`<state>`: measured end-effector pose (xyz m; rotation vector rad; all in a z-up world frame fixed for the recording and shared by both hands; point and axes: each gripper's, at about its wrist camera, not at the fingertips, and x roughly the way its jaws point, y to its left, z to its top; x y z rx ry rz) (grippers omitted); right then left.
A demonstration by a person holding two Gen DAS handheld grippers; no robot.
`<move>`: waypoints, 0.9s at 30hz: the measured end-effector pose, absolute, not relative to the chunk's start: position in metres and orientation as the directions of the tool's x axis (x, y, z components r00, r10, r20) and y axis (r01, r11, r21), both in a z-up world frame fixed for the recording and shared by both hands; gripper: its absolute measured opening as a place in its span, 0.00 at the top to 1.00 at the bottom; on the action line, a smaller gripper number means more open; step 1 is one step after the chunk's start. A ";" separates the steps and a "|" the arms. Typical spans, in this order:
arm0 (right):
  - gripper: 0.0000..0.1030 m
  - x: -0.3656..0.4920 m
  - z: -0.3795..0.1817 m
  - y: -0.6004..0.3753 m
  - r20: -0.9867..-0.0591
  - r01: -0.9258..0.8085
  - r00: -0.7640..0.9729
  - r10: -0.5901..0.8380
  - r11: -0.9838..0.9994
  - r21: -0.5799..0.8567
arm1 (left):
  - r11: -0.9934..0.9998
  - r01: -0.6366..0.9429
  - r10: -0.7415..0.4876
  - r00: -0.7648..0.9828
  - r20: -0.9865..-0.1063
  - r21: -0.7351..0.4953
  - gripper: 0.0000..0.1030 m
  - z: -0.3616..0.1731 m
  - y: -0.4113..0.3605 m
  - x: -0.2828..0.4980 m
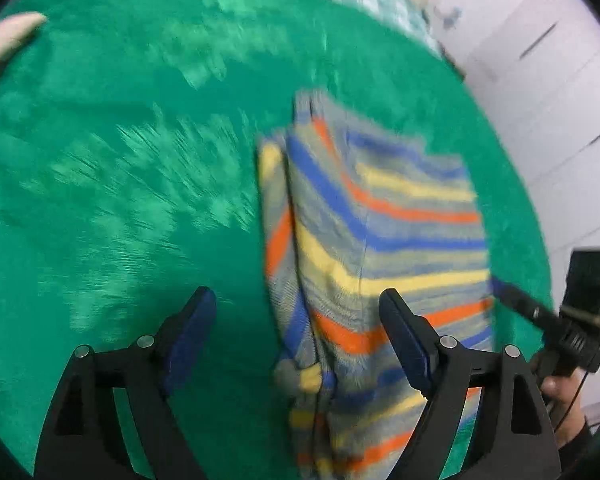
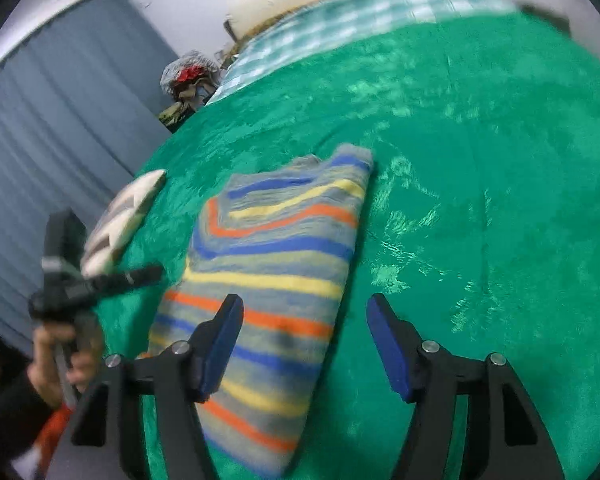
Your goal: Fold small clothes
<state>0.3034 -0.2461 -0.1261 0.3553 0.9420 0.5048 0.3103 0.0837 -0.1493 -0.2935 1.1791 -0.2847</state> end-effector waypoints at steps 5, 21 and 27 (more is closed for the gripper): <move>0.66 0.330 -0.167 -0.211 -0.682 -0.207 0.360 0.636 0.768 0.606 | 0.948 0.078 -0.315 0.360 -0.878 -0.308 0.75 -0.154 0.047 0.320; 0.60 0.285 -0.065 -0.216 -0.688 -0.249 0.589 0.423 0.906 0.343 | 0.976 0.126 -0.218 0.489 -0.845 -0.179 0.38 -0.077 0.007 0.286; 0.18 0.237 -0.090 -0.239 -0.815 -0.139 0.530 0.233 0.972 0.188 | 0.998 0.058 -0.058 0.505 -0.861 -0.033 0.17 -0.092 0.022 0.210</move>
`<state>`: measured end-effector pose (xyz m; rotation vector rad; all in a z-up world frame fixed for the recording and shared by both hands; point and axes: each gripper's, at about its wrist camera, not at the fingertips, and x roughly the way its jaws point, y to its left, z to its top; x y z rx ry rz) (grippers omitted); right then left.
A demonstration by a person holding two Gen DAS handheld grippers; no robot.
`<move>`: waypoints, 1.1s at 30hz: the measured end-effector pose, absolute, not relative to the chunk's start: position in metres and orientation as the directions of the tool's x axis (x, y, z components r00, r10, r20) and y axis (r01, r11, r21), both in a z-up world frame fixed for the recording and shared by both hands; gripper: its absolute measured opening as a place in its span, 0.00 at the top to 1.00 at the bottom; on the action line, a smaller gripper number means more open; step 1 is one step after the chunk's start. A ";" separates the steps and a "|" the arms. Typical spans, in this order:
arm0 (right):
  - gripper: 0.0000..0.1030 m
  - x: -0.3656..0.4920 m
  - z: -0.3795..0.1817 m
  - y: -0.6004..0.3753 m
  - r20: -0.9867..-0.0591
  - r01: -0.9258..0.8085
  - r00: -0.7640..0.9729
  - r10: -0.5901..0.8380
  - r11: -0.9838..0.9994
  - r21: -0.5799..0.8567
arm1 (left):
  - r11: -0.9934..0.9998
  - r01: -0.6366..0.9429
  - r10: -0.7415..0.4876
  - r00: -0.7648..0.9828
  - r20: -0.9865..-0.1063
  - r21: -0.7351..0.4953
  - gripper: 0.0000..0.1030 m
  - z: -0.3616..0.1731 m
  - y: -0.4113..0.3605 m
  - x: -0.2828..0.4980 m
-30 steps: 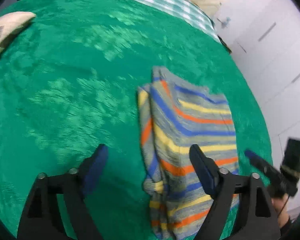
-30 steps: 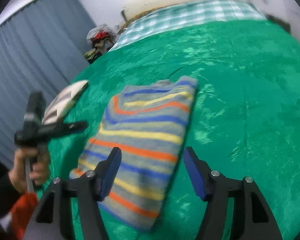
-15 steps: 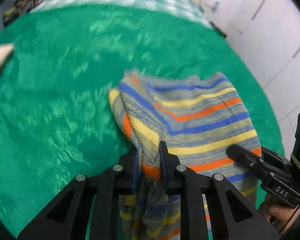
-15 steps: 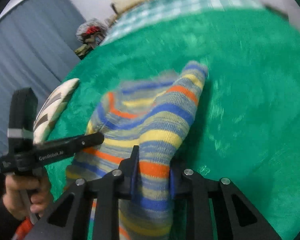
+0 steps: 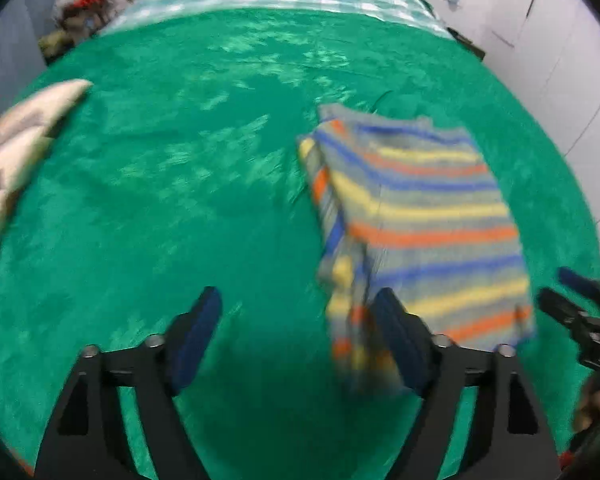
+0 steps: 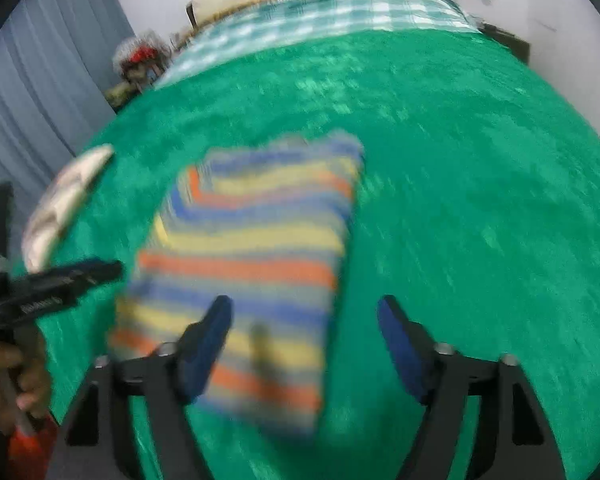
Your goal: Fold small clothes
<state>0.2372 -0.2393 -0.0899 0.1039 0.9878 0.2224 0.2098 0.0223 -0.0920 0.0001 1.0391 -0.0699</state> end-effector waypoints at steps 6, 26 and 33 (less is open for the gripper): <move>0.02 0.164 -0.077 -0.232 -0.829 -0.123 0.541 0.143 0.988 0.090 | 0.972 0.044 0.151 0.633 -0.759 0.230 0.03 -0.059 0.001 0.153; 0.00 0.081 -0.005 -0.215 -0.771 -0.046 0.635 0.048 0.999 0.024 | 0.982 0.056 0.099 0.652 -0.752 0.178 0.01 -0.017 -0.013 0.095; 0.00 0.066 0.008 -0.202 -0.772 -0.065 0.635 0.024 0.998 -0.023 | 0.985 0.070 0.077 0.632 -0.771 0.155 0.01 -0.017 -0.009 0.088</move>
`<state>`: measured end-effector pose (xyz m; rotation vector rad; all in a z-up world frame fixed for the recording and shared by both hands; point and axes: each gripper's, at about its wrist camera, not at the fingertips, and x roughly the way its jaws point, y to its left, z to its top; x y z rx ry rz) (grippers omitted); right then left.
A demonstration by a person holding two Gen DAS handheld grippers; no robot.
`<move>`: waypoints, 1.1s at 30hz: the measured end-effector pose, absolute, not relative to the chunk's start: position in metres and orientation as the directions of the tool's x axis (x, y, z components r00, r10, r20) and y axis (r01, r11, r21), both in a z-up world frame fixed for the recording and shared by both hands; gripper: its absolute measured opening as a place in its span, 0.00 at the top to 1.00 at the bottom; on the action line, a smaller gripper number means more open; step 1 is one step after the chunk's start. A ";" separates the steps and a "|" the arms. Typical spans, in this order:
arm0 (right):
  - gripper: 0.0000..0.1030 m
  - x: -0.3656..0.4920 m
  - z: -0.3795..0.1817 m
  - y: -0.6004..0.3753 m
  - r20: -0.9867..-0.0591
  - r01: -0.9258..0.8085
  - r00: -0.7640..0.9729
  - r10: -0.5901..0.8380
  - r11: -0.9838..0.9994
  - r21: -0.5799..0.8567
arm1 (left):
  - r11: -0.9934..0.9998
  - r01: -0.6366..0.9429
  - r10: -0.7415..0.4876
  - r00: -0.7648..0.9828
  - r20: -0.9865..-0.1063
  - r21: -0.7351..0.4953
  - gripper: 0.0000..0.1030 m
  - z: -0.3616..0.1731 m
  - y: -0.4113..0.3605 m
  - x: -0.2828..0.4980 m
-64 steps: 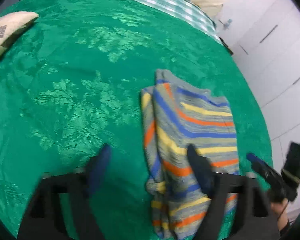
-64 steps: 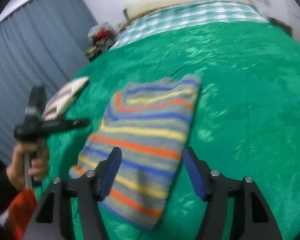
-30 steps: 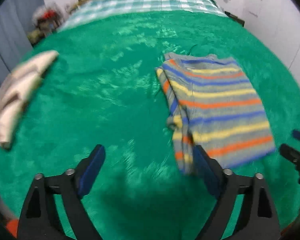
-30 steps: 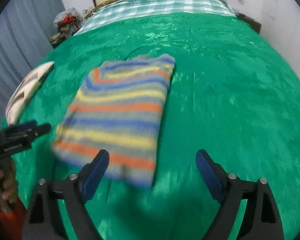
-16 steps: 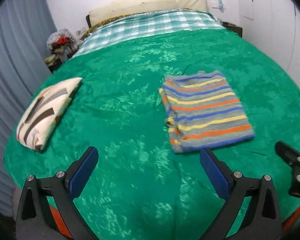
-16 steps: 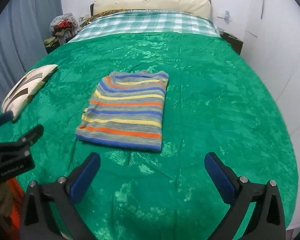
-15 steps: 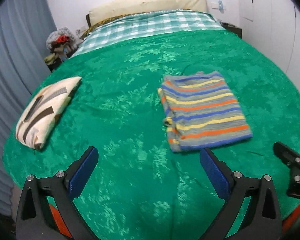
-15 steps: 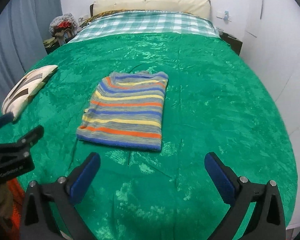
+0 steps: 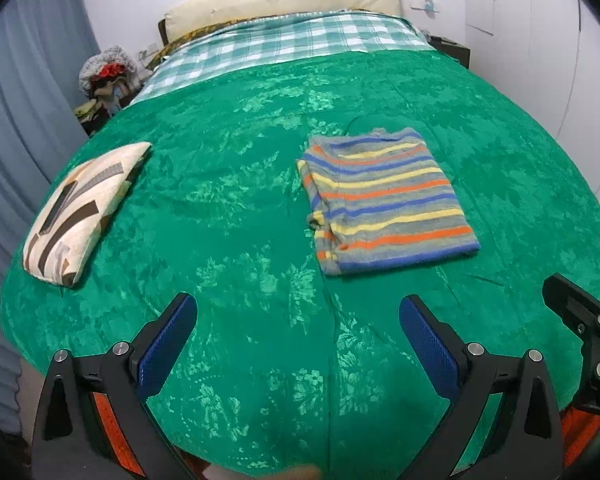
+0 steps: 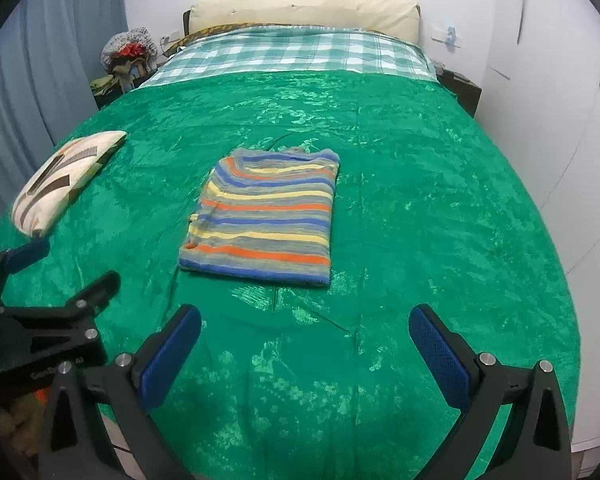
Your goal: Fold small clothes
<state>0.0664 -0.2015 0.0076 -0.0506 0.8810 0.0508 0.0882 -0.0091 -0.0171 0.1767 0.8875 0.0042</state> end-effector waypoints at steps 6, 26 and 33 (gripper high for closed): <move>0.00 0.058 0.011 -0.197 -0.771 -0.055 0.637 -0.007 0.997 -0.055 | 0.988 0.074 0.057 0.632 -0.773 0.133 0.00 -0.015 -0.005 0.084; 0.00 0.053 0.028 -0.198 -0.746 -0.035 0.662 -0.078 0.990 -0.135 | 0.994 0.081 -0.005 0.668 -0.744 0.067 0.00 0.002 0.000 0.082; 0.00 0.053 0.034 -0.198 -0.741 -0.027 0.665 -0.087 0.990 -0.141 | 0.992 0.093 0.000 0.657 -0.754 0.081 0.00 0.009 -0.008 0.079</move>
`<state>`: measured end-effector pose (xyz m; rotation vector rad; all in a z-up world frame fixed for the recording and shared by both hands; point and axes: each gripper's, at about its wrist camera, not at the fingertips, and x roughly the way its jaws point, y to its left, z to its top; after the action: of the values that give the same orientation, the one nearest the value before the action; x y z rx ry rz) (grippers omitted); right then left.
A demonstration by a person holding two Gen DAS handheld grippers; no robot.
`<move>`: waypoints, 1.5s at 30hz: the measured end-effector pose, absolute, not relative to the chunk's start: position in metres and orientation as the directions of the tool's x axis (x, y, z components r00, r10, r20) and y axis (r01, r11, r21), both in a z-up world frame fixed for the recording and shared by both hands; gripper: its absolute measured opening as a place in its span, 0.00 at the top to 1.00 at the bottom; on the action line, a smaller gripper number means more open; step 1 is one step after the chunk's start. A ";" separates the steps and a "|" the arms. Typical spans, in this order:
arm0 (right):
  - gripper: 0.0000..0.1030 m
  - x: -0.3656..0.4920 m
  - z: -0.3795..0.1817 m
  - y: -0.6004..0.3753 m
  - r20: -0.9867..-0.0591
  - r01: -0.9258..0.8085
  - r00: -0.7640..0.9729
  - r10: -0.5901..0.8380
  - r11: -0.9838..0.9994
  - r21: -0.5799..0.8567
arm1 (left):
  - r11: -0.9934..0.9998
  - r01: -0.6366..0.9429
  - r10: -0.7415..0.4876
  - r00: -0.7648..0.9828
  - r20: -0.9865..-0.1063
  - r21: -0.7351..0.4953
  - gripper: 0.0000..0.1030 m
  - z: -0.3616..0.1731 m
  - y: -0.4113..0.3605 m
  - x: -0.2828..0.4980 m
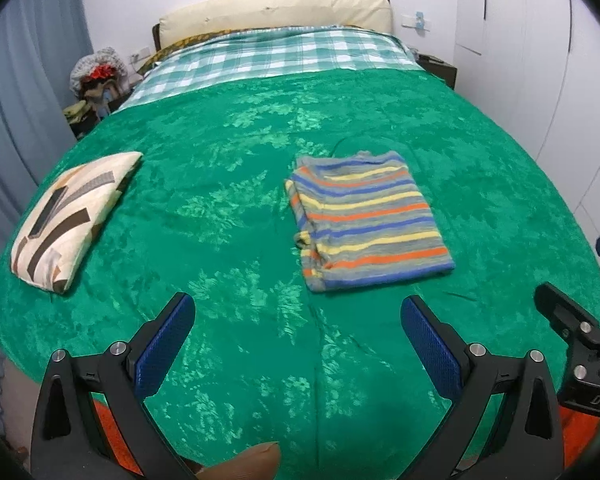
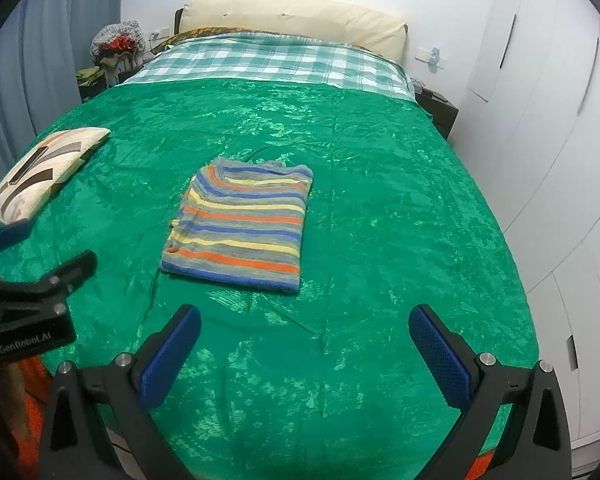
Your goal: Fold small clothes
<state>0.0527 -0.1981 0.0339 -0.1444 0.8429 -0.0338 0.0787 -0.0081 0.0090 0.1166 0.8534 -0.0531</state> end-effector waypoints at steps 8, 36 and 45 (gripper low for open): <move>0.00 0.054 0.041 -0.198 -0.734 -0.036 0.675 -0.076 0.990 -0.136 | 0.987 0.069 0.068 0.652 -0.755 0.148 0.00 0.008 -0.013 0.072; 0.00 0.055 0.034 -0.194 -0.756 -0.049 0.654 -0.034 0.995 -0.087 | 0.991 0.061 0.059 0.612 -0.789 0.122 0.00 0.001 -0.016 0.071; 0.00 0.055 0.034 -0.194 -0.767 -0.043 0.641 -0.016 0.997 -0.057 | 0.990 0.062 0.062 0.610 -0.790 0.126 0.00 0.001 -0.016 0.071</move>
<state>0.0547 -0.1936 0.0340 -0.0722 0.8748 0.0152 0.0715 -0.0162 0.0013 0.1466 0.9154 0.0000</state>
